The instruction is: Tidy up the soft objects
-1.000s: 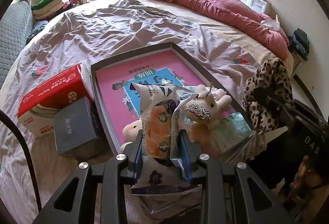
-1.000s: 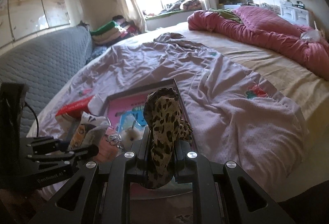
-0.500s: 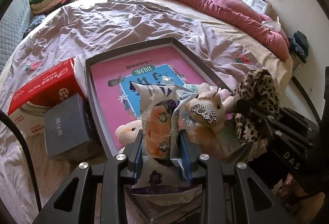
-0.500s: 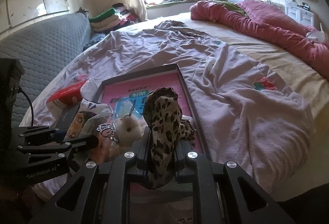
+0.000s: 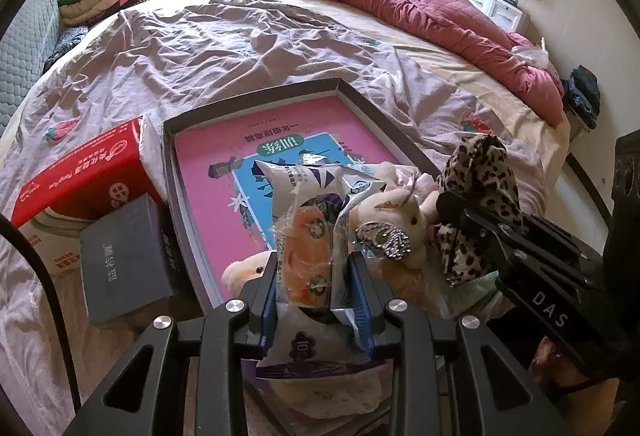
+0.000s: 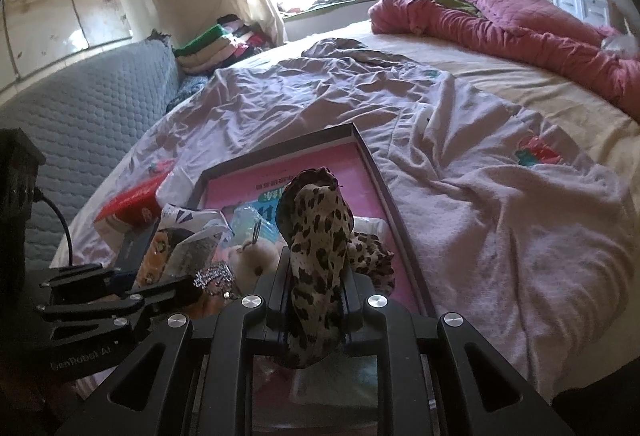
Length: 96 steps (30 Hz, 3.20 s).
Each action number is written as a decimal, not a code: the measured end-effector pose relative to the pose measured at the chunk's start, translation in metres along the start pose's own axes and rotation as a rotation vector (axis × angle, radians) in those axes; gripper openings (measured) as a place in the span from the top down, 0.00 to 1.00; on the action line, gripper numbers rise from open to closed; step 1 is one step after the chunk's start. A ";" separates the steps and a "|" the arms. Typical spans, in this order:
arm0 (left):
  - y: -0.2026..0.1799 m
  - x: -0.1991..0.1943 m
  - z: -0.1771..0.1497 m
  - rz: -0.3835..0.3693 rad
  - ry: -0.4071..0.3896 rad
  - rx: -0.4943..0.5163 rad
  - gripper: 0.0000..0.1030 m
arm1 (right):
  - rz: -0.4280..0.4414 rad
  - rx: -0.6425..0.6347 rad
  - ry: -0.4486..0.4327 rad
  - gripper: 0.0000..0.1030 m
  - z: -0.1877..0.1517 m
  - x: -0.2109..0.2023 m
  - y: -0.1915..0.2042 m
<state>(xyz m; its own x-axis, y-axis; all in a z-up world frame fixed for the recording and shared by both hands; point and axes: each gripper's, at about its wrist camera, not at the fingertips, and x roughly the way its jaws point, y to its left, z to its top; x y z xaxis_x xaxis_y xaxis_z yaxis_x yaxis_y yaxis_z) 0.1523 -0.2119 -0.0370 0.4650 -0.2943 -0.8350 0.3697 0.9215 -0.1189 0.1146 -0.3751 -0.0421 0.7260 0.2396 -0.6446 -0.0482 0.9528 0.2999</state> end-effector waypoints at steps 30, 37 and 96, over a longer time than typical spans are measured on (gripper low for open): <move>0.002 0.001 -0.001 -0.020 -0.004 -0.006 0.68 | 0.106 -0.029 -0.066 0.42 0.002 -0.014 0.017; 0.002 0.000 -0.002 -0.029 -0.007 -0.007 0.68 | 0.104 -0.033 -0.064 0.42 0.002 -0.017 0.017; 0.023 -0.069 -0.018 0.044 -0.069 -0.060 0.18 | -0.015 -0.093 -0.126 0.31 0.006 -0.076 0.042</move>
<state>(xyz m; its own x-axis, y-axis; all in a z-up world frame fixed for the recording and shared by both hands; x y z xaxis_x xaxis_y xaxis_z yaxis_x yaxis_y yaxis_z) 0.1145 -0.1662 0.0085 0.5347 -0.2684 -0.8013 0.3003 0.9467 -0.1167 0.0617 -0.3546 0.0238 0.8074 0.2053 -0.5531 -0.0957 0.9706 0.2207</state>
